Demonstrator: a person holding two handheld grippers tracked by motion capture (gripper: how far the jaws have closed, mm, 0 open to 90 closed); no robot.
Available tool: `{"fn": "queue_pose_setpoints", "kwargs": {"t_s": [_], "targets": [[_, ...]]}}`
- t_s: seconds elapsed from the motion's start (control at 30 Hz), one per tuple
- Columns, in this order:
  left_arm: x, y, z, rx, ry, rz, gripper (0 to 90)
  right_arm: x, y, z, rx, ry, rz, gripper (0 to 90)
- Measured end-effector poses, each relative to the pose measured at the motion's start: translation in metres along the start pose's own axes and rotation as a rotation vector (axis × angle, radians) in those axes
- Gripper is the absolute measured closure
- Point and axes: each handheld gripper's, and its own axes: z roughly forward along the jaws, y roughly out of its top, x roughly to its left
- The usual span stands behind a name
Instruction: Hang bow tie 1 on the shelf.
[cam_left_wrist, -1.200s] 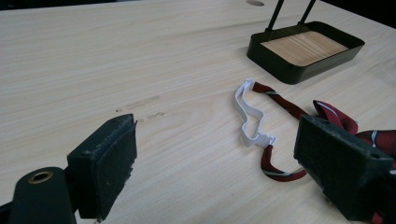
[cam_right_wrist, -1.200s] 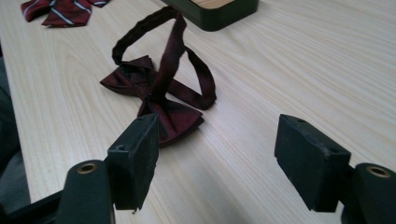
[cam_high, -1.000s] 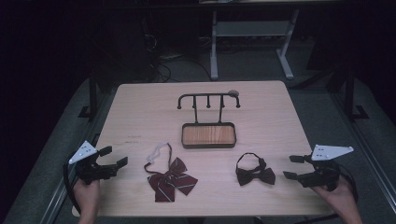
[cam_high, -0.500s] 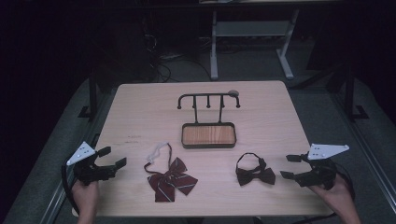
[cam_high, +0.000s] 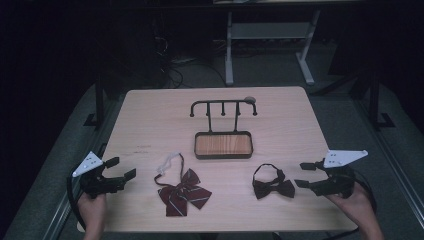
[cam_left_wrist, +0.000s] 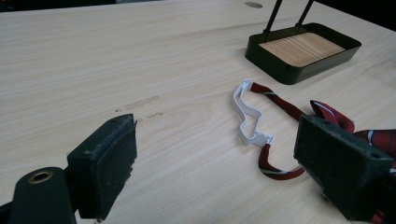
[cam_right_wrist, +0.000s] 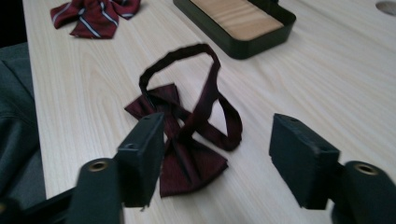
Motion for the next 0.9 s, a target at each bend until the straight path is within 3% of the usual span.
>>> {"fn": "queue_pose_setpoints", "kwargs": {"t_s": [0.3, 0.5, 0.9], "targets": [[0.0, 0.0, 0.001, 0.003, -0.003, 0.003, 12.8, -0.002, 0.032, 0.026, 0.094, 0.057, -0.037, 46.4], [0.001, 0.0, 0.0, -0.003, 0.0, -0.002, 12.8, -0.007, 0.051, 0.048, 0.165, 0.124, -0.048, 51.3], [0.001, 0.001, -0.001, -0.003, 0.0, 0.003, 12.8, -0.015, 0.063, 0.072, 0.3, 0.099, -0.064, 63.2]]}}
